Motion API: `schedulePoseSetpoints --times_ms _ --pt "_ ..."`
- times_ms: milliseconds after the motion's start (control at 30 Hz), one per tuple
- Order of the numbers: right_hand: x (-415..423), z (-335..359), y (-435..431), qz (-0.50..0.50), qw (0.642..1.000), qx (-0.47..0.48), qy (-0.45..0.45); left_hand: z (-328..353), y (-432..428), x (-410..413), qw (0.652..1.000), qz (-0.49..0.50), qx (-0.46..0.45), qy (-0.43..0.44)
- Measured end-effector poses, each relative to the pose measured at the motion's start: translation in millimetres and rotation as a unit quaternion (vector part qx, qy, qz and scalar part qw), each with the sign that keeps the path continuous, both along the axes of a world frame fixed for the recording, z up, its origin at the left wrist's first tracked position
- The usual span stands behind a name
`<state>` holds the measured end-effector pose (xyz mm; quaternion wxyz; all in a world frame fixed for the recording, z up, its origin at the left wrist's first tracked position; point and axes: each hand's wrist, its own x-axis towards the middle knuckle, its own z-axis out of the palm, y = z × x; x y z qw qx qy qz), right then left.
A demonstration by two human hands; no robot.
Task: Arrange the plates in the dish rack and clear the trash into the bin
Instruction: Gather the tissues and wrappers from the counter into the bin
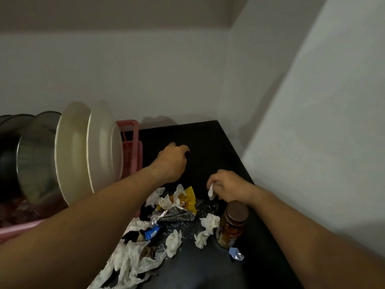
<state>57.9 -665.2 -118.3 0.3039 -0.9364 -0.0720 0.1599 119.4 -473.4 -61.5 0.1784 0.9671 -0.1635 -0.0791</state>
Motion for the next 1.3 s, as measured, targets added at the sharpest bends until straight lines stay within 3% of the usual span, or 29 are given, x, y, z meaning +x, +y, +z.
schedulePoseSetpoints --times_ms 133,433,533,667,800,967,1133,1300 --pt "-6 13 -3 -0.111 0.991 0.043 -0.060 6 14 -10 0.999 -0.008 -0.033 -0.016" --pt "-13 54 1 -0.138 0.981 0.087 -0.102 5 33 -28 0.996 0.039 -0.081 0.028" --pt "-14 70 3 -0.145 0.980 0.087 -0.106 2 39 -35 0.998 0.033 -0.032 0.030" --pt "-14 89 13 -0.120 0.985 0.023 -0.118 1 41 -45 0.991 -0.020 0.114 0.061" --pt "-16 103 25 -0.113 0.985 -0.032 -0.129 -3 39 -55 0.978 -0.045 0.186 0.077" --pt "-20 110 40 -0.078 0.993 -0.025 -0.081 -9 34 -61 0.972 -0.046 0.213 0.086" --pt "-23 113 55 -0.049 0.997 -0.008 -0.054 12 37 -53 0.977 -0.065 0.202 0.034" --pt "-20 119 77 -0.002 0.989 -0.136 -0.062 37 45 -48 0.977 -0.110 0.178 0.045"
